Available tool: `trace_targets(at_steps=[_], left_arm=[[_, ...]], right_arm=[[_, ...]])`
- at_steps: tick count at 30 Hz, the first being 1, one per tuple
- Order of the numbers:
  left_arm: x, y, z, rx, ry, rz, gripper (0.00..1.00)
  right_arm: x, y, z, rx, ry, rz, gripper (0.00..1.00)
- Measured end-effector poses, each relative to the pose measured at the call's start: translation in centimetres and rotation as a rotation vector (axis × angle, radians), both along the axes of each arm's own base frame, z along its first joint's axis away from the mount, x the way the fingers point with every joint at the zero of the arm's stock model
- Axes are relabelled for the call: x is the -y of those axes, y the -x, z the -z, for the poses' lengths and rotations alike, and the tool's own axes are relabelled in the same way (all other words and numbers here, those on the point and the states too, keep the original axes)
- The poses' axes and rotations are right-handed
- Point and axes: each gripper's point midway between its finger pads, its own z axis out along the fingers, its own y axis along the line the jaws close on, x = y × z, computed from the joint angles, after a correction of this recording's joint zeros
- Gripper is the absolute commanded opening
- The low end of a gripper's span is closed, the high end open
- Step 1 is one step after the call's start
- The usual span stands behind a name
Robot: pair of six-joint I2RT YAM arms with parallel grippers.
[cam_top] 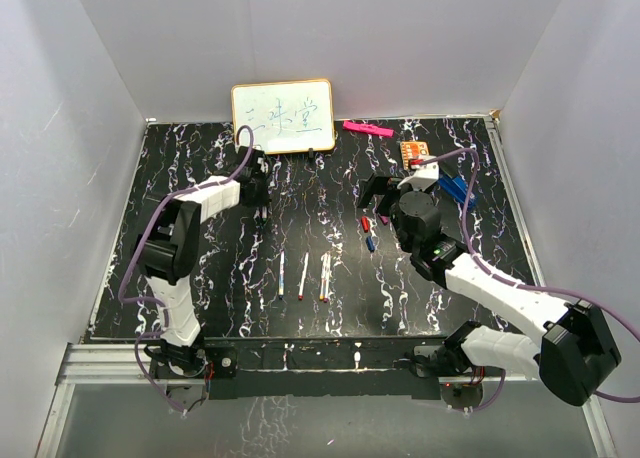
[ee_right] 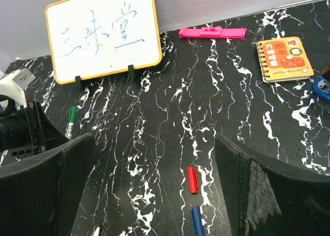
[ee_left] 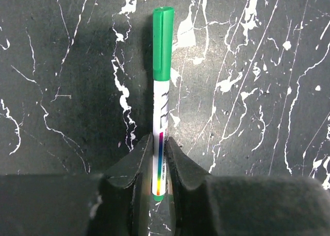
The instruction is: Insert the pens into the pen caps
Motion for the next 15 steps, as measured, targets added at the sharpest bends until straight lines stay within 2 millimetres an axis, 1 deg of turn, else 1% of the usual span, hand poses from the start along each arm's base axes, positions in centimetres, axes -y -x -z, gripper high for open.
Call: trace_targets(at_steps=[3, 8, 12, 15], left_arm=[[0.0, -0.3, 0.4, -0.014, -0.012, 0.001, 0.28], [-0.4, -0.3, 0.6, -0.027, -0.031, -0.015, 0.41], [-0.5, -0.2, 0.6, -0.030, -0.037, -0.022, 0.48], [-0.6, -0.2, 0.5, -0.030, -0.039, -0.026, 0.49]], right_arm=[[0.0, 0.1, 0.3, -0.012, 0.008, -0.001, 0.98], [0.0, 0.1, 0.5, -0.019, 0.010, -0.003, 0.98], [0.0, 0.1, 0.8, -0.025, 0.015, -0.003, 0.98], [-0.1, 0.0, 1.2, -0.033, 0.021, -0.002, 0.98]])
